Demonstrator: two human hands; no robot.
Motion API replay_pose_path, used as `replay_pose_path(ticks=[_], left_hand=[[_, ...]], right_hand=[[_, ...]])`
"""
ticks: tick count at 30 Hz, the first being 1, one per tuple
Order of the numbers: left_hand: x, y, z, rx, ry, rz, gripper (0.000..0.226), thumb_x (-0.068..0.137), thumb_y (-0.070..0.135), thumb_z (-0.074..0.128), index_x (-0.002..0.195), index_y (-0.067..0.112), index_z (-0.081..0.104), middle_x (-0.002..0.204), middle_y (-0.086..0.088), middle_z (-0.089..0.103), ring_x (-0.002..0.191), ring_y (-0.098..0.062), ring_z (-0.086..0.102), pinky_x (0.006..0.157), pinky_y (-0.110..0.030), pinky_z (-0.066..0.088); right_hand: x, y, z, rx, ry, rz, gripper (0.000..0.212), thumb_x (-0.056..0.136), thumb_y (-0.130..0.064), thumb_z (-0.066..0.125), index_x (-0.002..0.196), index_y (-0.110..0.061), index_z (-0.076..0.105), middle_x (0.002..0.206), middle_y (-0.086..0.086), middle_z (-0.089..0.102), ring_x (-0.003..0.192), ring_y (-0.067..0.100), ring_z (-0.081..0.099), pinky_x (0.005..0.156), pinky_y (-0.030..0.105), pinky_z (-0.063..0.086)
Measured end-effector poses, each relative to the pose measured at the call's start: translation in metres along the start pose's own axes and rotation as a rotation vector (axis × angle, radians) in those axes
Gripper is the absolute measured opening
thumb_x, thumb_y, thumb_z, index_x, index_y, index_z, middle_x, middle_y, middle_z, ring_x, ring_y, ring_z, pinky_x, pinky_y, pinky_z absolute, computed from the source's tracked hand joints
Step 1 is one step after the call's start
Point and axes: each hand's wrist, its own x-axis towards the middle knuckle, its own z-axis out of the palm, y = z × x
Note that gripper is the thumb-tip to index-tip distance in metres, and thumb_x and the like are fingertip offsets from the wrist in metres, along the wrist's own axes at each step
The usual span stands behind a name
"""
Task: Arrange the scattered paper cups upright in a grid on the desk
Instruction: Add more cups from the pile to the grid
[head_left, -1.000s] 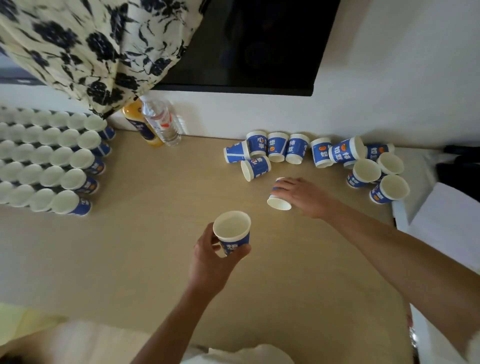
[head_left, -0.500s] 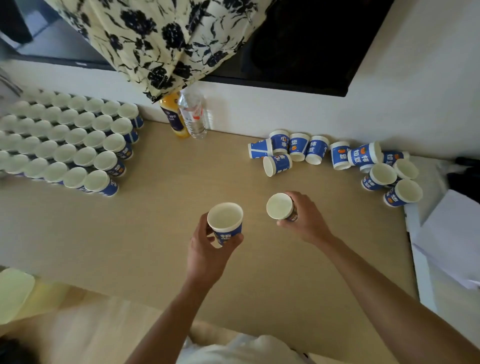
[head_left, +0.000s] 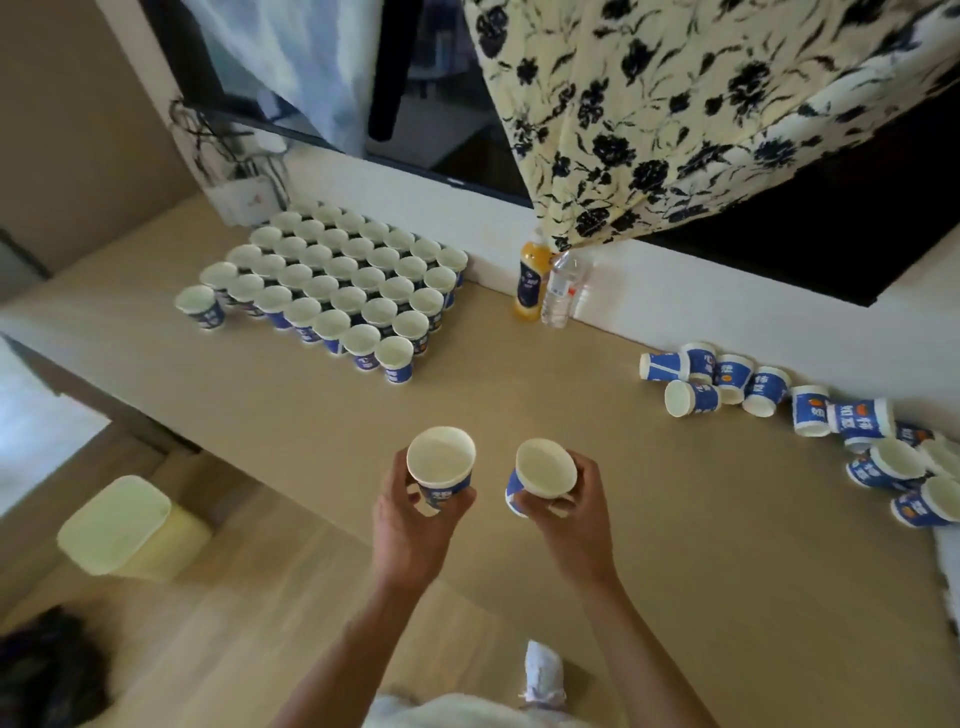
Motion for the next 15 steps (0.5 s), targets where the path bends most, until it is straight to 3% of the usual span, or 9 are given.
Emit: replay_pose_path(ticks=[4, 7, 15], left_hand=[[0.003, -0.016, -0.063, -0.027, 0.083, 0.011, 0.059, 0.067, 0.036, 0.083, 0.120, 0.033, 0.058, 0.115, 0.009, 0.065, 0.109, -0.013, 0.062, 0.091, -0.043, 0.056], [0.006, -0.027, -0.100, -0.047, 0.121, 0.016, 0.058, 0.070, 0.024, 0.087, 0.120, 0.032, 0.058, 0.115, 0.008, 0.064, 0.109, -0.012, 0.062, 0.090, -0.040, 0.055], [0.019, -0.048, -0.166, -0.078, 0.231, 0.008, 0.056, 0.072, 0.017, 0.088, 0.114, 0.040, 0.059, 0.109, 0.012, 0.063, 0.103, -0.008, 0.062, 0.087, -0.036, 0.054]], right_hand=[[-0.021, -0.016, 0.069, 0.036, -0.029, -0.010, 0.063, 0.065, -0.011, 0.091, 0.116, -0.028, 0.056, 0.110, -0.016, 0.066, 0.098, 0.009, 0.068, 0.083, 0.031, 0.057], [-0.030, -0.022, 0.109, 0.057, -0.042, -0.018, 0.063, 0.067, -0.005, 0.090, 0.116, -0.026, 0.057, 0.112, -0.010, 0.067, 0.101, 0.010, 0.068, 0.084, 0.034, 0.058], [-0.040, -0.029, 0.184, 0.073, -0.123, 0.004, 0.059, 0.072, 0.003, 0.085, 0.118, -0.021, 0.056, 0.116, -0.003, 0.066, 0.105, 0.012, 0.067, 0.078, 0.023, 0.056]])
